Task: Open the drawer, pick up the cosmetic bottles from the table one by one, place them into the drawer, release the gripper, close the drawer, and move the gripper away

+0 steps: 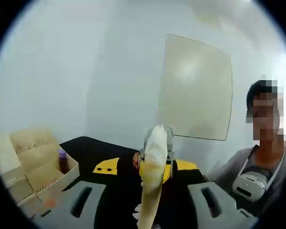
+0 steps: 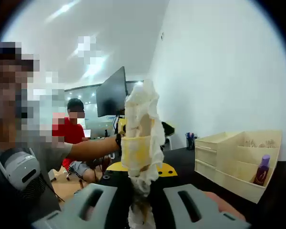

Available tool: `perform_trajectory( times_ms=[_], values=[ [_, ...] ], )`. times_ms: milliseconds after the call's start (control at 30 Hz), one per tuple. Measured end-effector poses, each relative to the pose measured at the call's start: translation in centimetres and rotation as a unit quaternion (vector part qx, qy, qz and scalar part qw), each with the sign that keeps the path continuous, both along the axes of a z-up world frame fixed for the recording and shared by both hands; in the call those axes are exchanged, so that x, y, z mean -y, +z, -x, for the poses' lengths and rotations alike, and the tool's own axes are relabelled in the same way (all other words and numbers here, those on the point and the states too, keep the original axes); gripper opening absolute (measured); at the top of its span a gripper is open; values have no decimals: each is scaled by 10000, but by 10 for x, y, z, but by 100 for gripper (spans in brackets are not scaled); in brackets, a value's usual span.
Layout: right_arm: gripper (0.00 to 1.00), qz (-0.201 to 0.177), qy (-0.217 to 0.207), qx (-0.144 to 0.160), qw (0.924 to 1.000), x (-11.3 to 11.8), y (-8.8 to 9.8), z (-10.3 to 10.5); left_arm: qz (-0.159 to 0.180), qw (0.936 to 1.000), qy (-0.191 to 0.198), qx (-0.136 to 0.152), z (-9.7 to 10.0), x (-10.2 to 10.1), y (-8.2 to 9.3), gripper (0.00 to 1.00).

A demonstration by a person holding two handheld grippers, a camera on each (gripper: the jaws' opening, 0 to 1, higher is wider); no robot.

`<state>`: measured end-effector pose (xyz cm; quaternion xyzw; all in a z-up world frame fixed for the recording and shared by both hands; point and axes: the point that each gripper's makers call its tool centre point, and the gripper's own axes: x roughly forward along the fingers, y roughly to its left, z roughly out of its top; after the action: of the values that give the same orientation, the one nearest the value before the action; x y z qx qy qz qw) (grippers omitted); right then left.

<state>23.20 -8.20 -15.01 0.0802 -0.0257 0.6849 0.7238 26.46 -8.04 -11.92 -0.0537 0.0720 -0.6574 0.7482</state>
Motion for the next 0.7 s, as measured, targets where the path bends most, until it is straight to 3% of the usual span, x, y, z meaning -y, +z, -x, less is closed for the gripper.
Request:
perform_trajectory(
  times_ms=[133,267,500,700],
  values=[
    [10,48,36,-40,10000,-3,-4,2,133,9999,-73,-40,-2,3,1,27],
    [10,112,10,-82,9999,-3,-7,-2,149,9996,-237,-97,6,8,2,10],
    [11,-111,108,-177,9997,1,-2,-5,147,9996,-244,39,11,12,7,7],
    [14,-165,54,-28,9998,1,-1,-13,92,9998,-143,82,9,9,6,7]
  ],
)
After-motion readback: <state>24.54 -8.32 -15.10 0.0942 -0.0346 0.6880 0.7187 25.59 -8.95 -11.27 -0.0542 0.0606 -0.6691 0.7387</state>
